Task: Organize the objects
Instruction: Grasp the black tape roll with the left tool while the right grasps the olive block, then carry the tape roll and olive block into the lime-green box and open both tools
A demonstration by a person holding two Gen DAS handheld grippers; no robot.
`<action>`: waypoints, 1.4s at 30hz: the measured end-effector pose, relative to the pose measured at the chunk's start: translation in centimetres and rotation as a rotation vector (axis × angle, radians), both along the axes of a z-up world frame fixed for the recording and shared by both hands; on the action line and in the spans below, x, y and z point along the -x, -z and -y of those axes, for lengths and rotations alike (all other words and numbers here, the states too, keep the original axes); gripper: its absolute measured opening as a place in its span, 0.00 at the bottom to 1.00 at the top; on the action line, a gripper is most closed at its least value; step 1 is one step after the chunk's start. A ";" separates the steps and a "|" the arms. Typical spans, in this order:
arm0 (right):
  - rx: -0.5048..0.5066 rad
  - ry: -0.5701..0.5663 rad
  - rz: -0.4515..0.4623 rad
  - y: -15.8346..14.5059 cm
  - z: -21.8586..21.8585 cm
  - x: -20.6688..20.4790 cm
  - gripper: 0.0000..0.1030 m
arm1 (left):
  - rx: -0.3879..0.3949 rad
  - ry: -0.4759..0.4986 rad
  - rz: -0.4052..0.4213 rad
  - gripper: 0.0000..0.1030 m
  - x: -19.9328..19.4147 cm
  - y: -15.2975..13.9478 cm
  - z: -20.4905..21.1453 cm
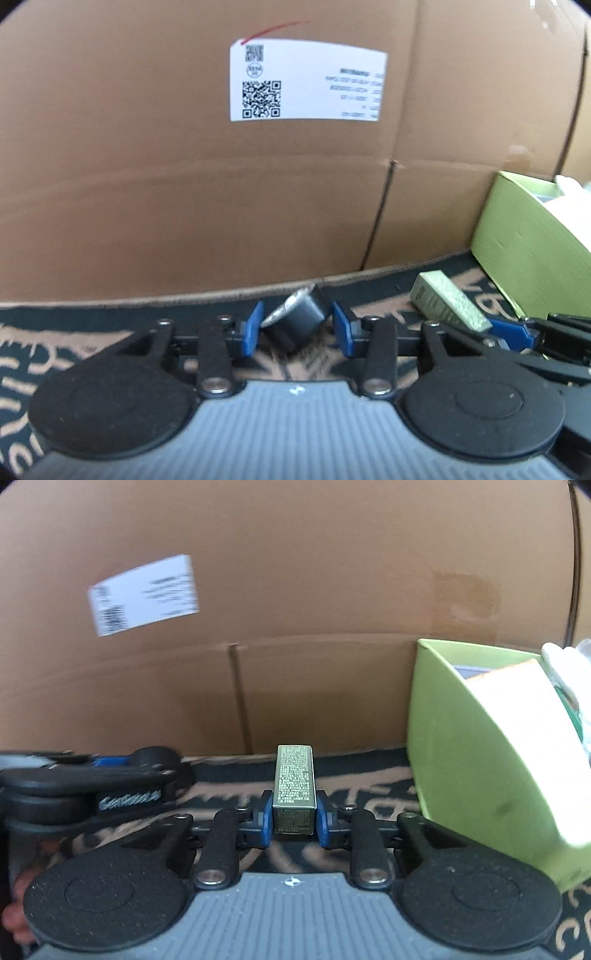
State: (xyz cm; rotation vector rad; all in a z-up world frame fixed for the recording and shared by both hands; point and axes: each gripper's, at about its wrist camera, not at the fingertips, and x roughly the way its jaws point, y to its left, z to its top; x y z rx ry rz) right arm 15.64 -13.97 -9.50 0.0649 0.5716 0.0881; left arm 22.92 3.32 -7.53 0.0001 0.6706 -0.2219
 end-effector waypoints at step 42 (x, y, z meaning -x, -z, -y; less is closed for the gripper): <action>0.025 0.265 0.384 -10.6 21.2 12.0 0.26 | 0.084 0.324 0.036 0.39 -2.0 -12.4 23.3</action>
